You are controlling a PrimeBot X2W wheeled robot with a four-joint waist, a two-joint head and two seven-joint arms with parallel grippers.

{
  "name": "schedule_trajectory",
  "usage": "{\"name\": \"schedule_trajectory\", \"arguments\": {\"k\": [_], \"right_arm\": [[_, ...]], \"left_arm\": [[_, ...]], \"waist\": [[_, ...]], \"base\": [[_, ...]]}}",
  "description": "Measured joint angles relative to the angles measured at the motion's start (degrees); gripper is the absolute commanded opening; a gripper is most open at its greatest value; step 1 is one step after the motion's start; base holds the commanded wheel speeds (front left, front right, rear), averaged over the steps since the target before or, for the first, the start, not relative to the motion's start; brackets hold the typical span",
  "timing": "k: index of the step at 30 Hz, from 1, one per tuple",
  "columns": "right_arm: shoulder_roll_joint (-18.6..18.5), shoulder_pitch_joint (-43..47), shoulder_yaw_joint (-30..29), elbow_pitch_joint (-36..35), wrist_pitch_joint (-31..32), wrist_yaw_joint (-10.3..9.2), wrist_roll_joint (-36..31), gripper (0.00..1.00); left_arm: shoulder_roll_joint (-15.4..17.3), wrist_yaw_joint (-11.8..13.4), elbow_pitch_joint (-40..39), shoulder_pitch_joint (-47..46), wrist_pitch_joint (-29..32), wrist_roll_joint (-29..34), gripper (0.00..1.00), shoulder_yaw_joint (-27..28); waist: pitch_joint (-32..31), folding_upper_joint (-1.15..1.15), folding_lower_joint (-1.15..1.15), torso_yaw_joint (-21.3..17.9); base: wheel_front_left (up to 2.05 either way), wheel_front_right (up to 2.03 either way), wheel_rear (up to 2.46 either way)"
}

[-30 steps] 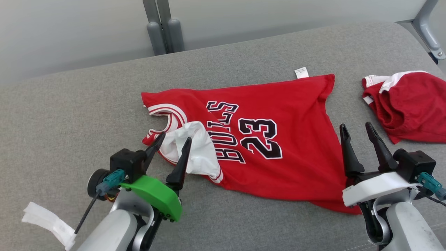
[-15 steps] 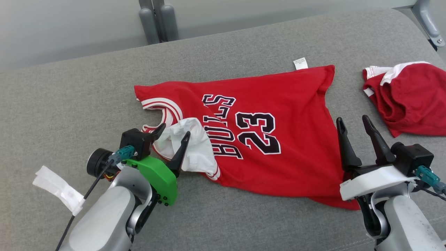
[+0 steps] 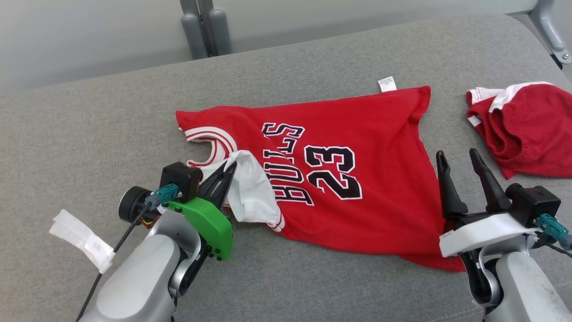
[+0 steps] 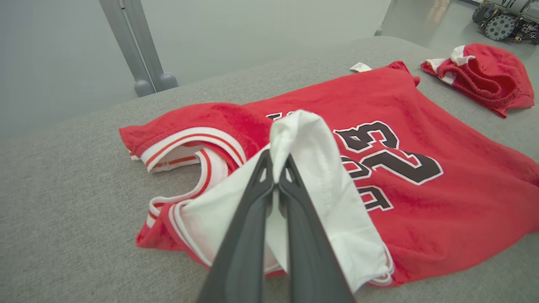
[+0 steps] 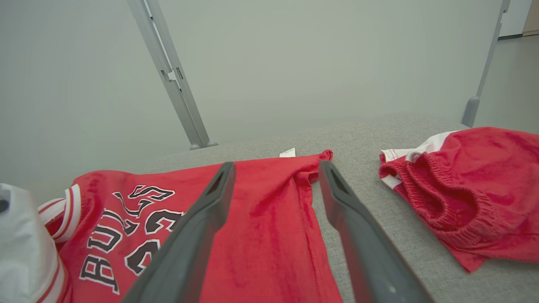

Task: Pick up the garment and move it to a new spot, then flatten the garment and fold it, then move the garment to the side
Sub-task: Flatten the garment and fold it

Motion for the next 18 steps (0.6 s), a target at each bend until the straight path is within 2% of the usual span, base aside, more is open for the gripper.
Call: {"name": "schedule_trajectory", "arguments": {"k": [5,11,18], "right_arm": [[-0.2,0.7,-0.4,0.3,0.0,0.0,0.0,1.0],[-0.8,1.8,-0.6,1.1,0.0,0.0,0.0,1.0],[-1.4,2.5,-0.5,1.8,0.0,0.0,0.3,1.0]], "left_arm": [[0.4,0.4,-3.5,1.1,0.6,-0.6,0.0,-0.1],[2.1,2.5,-12.1,6.1,3.0,-4.4,0.0,1.7],[5.8,7.5,-20.5,15.3,5.6,-9.0,0.0,4.9]], "waist": [[-1.1,0.0,0.0,1.6],[-2.9,0.0,0.0,4.6],[-4.3,0.0,0.0,8.8]], "base": [[0.0,0.0,0.0],[0.0,0.0,0.0],[0.0,0.0,0.0]]}}
